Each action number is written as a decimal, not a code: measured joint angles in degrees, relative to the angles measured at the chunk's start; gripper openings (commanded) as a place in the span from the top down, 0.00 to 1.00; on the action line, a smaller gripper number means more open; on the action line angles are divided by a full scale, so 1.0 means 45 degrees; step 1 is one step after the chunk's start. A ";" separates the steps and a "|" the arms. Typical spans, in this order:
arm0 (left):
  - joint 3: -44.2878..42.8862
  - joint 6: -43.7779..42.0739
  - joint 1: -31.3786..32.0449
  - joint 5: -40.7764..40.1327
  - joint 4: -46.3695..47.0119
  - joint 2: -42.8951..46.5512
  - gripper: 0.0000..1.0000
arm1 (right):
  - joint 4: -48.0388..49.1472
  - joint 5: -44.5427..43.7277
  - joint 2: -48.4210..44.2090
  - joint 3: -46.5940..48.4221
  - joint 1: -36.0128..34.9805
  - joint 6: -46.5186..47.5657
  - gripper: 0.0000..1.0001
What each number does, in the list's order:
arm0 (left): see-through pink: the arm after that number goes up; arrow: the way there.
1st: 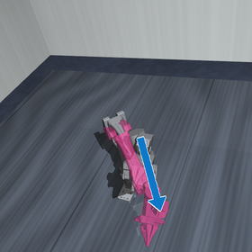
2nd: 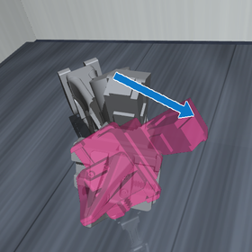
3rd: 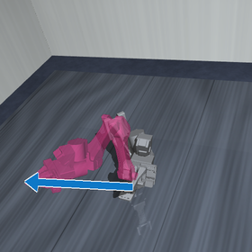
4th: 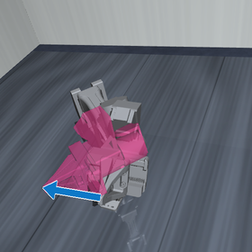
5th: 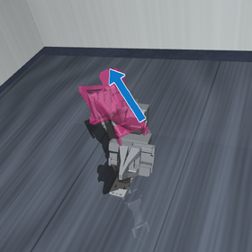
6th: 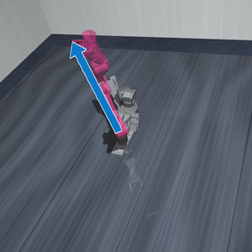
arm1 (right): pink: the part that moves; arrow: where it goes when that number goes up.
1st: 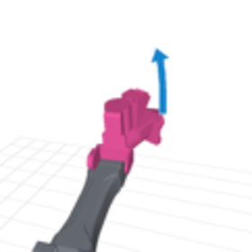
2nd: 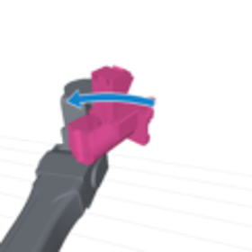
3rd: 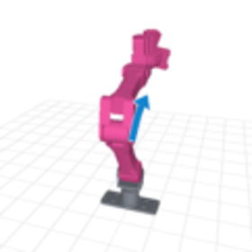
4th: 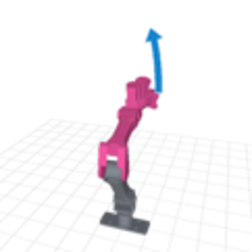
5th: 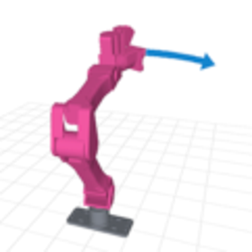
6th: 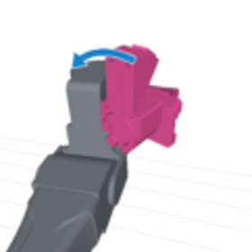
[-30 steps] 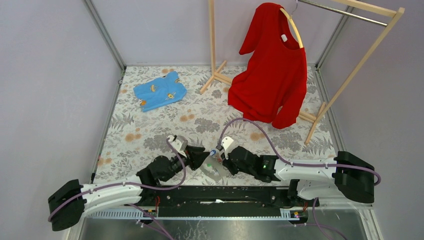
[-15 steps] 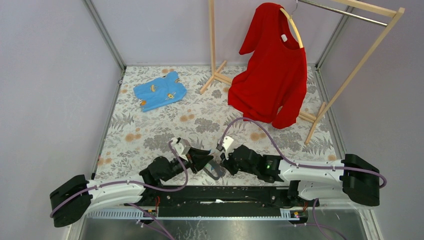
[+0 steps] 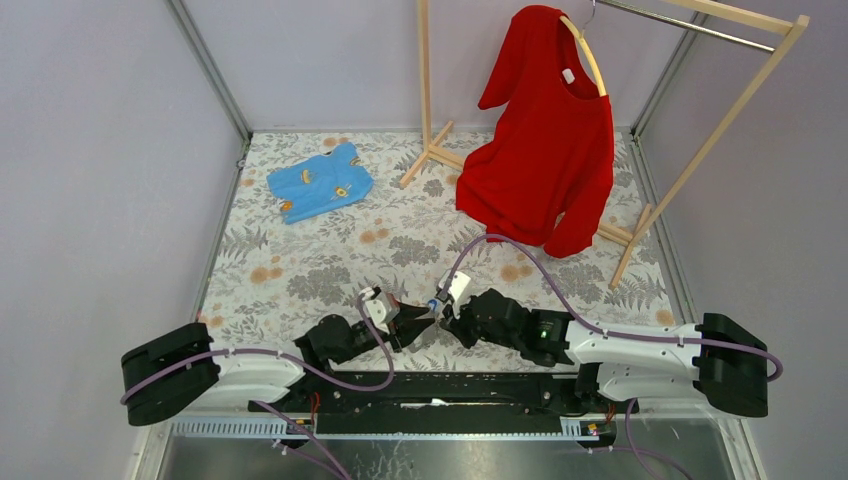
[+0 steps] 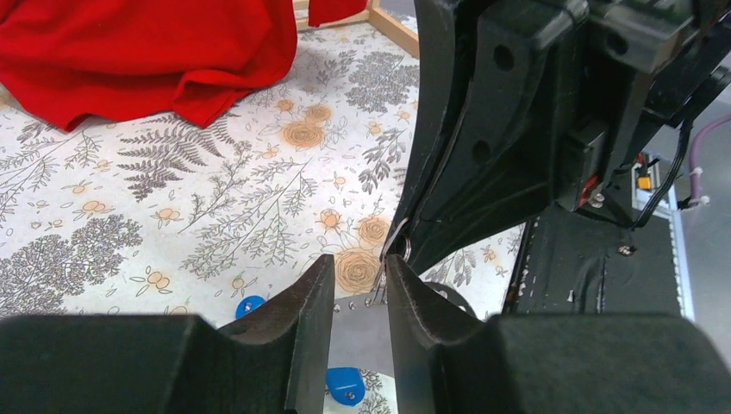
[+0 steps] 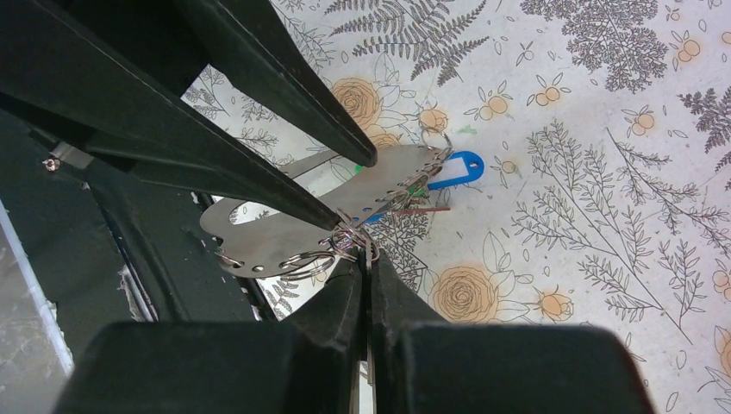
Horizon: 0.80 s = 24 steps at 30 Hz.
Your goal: Remove the keys from the keyring
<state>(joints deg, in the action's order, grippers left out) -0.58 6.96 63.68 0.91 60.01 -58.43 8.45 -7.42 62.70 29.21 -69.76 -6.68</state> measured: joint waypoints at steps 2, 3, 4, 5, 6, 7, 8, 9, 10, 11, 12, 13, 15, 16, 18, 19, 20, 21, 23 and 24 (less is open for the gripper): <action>0.0000 -0.0141 0.0005 0.0053 0.0248 -0.0398 0.68 | -0.0005 0.0000 -0.0019 -0.0015 0.0000 0.0063 1.00; 0.0000 -0.0214 0.0005 0.0092 0.0335 -0.0563 0.68 | 0.0000 0.0000 -0.0039 -0.0039 0.0000 0.0097 1.00; 0.0000 -0.0253 0.0005 0.0126 0.0369 -0.0690 0.68 | -0.0005 -0.0005 -0.0058 -0.0078 0.0000 0.0117 1.00; 0.0000 -0.0287 0.0005 0.0160 0.0393 -0.0797 0.68 | -0.0005 -0.0005 -0.0063 -0.0107 0.0000 0.0141 1.00; 0.0000 -0.0321 0.0005 0.0204 0.0398 -0.0840 0.68 | -0.0005 -0.0010 -0.0068 -0.0131 0.0000 0.0160 1.00; 0.0000 -0.0364 0.0010 0.0248 0.0408 -0.0874 0.68 | -0.0015 -0.0019 -0.0068 -0.0155 0.0000 0.0185 1.00; 0.0000 -0.0432 0.0015 0.0301 0.0413 -0.0889 0.68 | -0.0019 -0.0034 -0.0073 -0.0180 0.0000 0.0194 1.00; 0.0000 -0.0466 0.0019 0.0359 0.0423 -0.0908 0.68 | -0.0029 -0.0049 -0.0078 -0.0199 0.0000 0.0199 1.00; 0.0000 -0.0510 0.0029 0.0437 0.0481 -0.0971 0.68 | -0.0044 -0.0058 -0.0083 -0.0214 0.0000 0.0199 1.00; 0.0000 -0.0554 0.0029 0.0529 0.0549 -0.1073 0.69 | -0.0053 -0.0083 -0.0097 -0.0228 0.0000 0.0204 1.00; 0.0000 -0.0602 0.0029 0.0631 0.0612 -0.1234 0.69 | -0.0058 -0.0092 -0.0121 -0.0253 0.0000 0.0209 1.00; 0.0000 -0.0646 0.0029 0.0719 0.0617 -0.1355 0.70 | -0.0073 -0.0097 -0.0160 -0.0272 0.0000 0.0223 1.00; 0.0000 -0.0758 0.0029 0.0971 0.0631 -0.1724 0.70 | -0.0092 -0.0102 -0.0209 -0.0311 0.0000 0.0243 1.00; 0.0000 -0.0831 0.0029 0.1117 0.0627 -0.1933 0.70 | -0.0092 -0.0107 -0.0233 -0.0321 0.0000 0.0253 1.00; 0.0000 -0.0928 0.0029 0.1282 0.0597 -0.2181 0.70 | -0.0107 -0.0107 -0.0282 -0.0355 0.0000 0.0291 1.00; 0.0000 -0.0967 0.0029 0.1331 0.0588 -0.2234 0.70 | -0.0107 -0.0102 -0.0306 -0.0369 0.0000 0.0306 1.00; 0.0000 -0.1020 0.0029 0.1375 0.0588 -0.2268 0.70 | -0.0107 -0.0102 -0.0330 -0.0384 0.0000 0.0316 1.00; 0.0000 -0.1073 0.0029 0.1389 0.0593 -0.2273 0.69 | -0.0107 -0.0102 -0.0355 -0.0398 0.0000 0.0330 1.00; 0.0000 -0.1166 0.0029 0.1389 0.0622 -0.2273 0.69 | -0.0107 -0.0107 -0.0379 -0.0403 0.0000 0.0340 1.00; 0.0000 -0.1195 0.0029 0.1394 0.0641 -0.2273 0.69 | -0.0107 -0.0102 -0.0379 -0.0408 0.0000 0.0345 1.00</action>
<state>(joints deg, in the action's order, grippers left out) -0.58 1.58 63.81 7.18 62.89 -68.66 7.97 -7.88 60.99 27.38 -69.76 -5.13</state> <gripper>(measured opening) 0.308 0.039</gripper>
